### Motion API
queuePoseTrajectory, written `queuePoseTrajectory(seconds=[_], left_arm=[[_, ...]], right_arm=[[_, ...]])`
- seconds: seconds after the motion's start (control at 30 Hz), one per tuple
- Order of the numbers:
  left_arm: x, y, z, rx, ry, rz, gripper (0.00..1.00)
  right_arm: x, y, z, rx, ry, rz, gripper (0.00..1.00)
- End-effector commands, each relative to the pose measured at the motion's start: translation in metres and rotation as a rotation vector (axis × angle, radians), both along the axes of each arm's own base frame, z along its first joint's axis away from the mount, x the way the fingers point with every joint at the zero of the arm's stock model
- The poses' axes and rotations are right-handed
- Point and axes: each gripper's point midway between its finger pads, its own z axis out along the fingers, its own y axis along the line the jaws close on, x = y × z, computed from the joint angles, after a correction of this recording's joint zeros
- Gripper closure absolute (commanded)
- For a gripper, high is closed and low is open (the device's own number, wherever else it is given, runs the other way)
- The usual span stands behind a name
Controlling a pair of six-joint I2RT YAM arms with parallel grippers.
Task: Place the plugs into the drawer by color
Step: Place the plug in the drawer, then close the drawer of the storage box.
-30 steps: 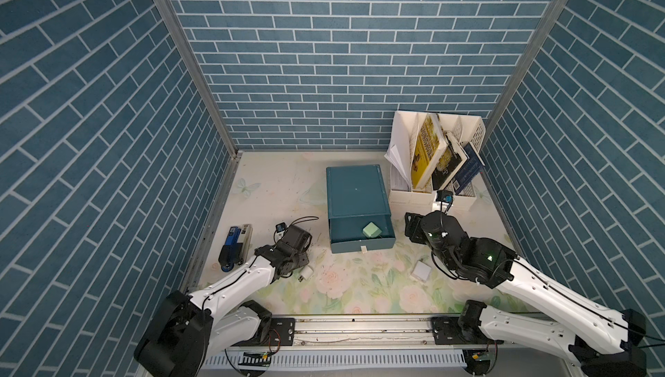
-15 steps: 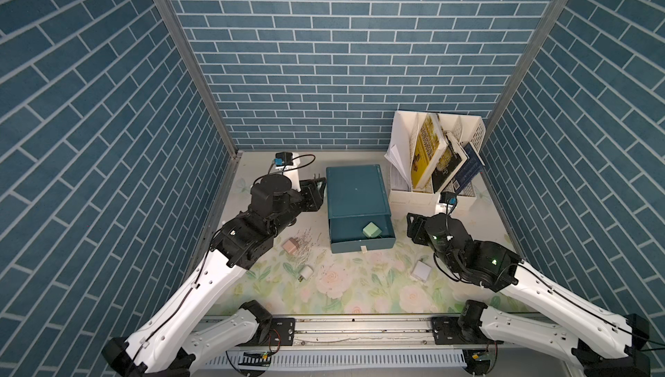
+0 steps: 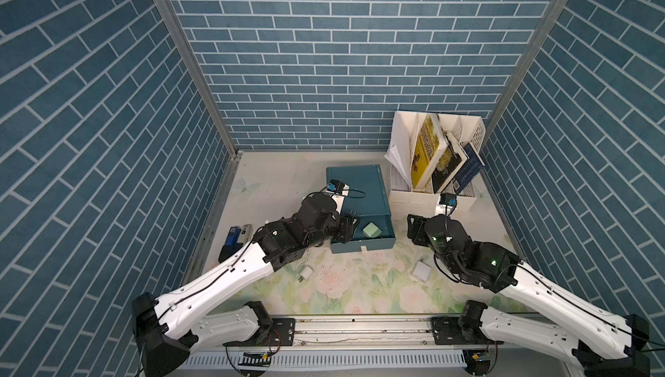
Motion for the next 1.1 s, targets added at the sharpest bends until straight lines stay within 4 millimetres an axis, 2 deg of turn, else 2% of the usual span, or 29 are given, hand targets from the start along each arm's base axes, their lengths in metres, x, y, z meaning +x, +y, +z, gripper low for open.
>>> queuePoseTrajectory(seconds=[0.0,0.03,0.07,0.17,0.23,0.33,0.43,0.5,0.6,0.67,0.77,0.87,0.93,1.07], left_arm=[[0.0,0.002,0.003,0.005,-0.03,0.005,0.23],[0.002,0.002,0.004,0.006,-0.037,0.012,0.02],[0.003,0.003,0.005,0.008,-0.047,0.015,0.0],[0.011,0.007,0.017,0.009,-0.088,0.052,0.0],[0.016,0.011,0.036,-0.01,-0.133,0.083,0.0],[0.028,0.031,0.066,-0.03,-0.224,0.204,0.0],[0.044,0.055,0.08,0.004,-0.308,0.327,0.0],[0.058,0.063,0.074,0.035,-0.292,0.353,0.0],[0.084,0.072,0.051,0.036,-0.175,0.365,0.0],[0.096,0.075,0.036,0.004,-0.107,0.364,0.03],[0.107,0.073,0.015,-0.006,-0.035,0.342,0.07],[0.114,0.067,-0.005,0.006,0.032,0.324,0.17],[0.115,0.064,-0.014,0.009,0.06,0.315,0.24],[0.117,0.064,-0.024,0.02,0.076,0.317,0.29]], right_arm=[[0.002,0.003,-0.003,0.019,0.003,-0.006,0.34],[0.002,0.004,-0.002,0.019,0.002,-0.001,0.34],[0.002,0.005,-0.002,0.015,0.001,0.005,0.33],[0.0,0.01,-0.001,0.024,-0.007,0.043,0.3],[-0.005,0.026,0.007,0.056,-0.031,0.145,0.28],[-0.029,0.056,0.022,0.064,-0.092,0.314,0.28],[-0.056,0.078,0.026,0.025,-0.117,0.414,0.29],[-0.079,0.096,0.028,0.009,-0.134,0.494,0.29],[-0.113,0.12,0.034,-0.014,-0.172,0.587,0.31],[-0.126,0.13,0.033,-0.029,-0.164,0.606,0.33],[-0.131,0.138,0.013,-0.034,-0.116,0.601,0.4],[-0.128,0.135,-0.01,-0.034,-0.066,0.55,0.47],[-0.125,0.133,-0.021,-0.028,-0.034,0.511,0.51],[-0.114,0.131,-0.048,-0.023,0.051,0.448,0.54]])
